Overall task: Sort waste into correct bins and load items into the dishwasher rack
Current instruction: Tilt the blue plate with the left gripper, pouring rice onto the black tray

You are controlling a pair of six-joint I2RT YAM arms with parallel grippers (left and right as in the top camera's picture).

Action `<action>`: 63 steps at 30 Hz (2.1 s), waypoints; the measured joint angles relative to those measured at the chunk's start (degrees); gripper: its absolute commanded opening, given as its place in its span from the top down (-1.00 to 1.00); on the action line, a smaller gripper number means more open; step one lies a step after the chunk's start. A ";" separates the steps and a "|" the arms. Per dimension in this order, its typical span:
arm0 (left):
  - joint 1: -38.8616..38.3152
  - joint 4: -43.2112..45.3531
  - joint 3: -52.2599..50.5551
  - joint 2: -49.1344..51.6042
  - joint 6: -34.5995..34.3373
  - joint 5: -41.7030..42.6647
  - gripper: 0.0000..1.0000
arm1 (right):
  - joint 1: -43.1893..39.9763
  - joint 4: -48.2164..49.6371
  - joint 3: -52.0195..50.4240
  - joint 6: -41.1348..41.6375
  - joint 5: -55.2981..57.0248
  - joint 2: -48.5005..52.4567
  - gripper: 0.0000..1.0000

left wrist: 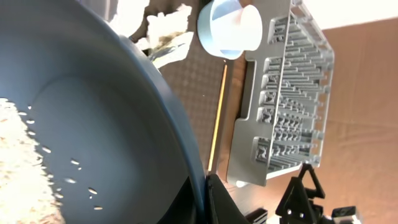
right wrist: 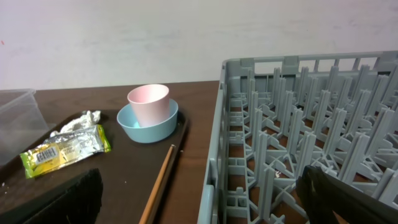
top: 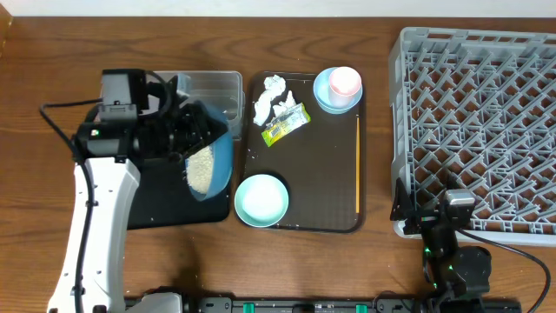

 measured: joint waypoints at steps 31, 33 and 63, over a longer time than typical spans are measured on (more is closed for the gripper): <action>14.25 4.68 -6.71 0.02 1.46 18.86 0.88 | 0.00 0.00 0.00 0.02 0.00 0.00 -0.98; 15.02 4.50 -6.71 0.02 1.46 19.65 0.88 | 0.00 0.00 0.00 0.00 0.00 0.00 -0.98; 32.79 4.66 -16.92 -0.04 6.88 39.58 0.88 | 0.00 0.00 0.00 0.00 0.00 0.00 -0.98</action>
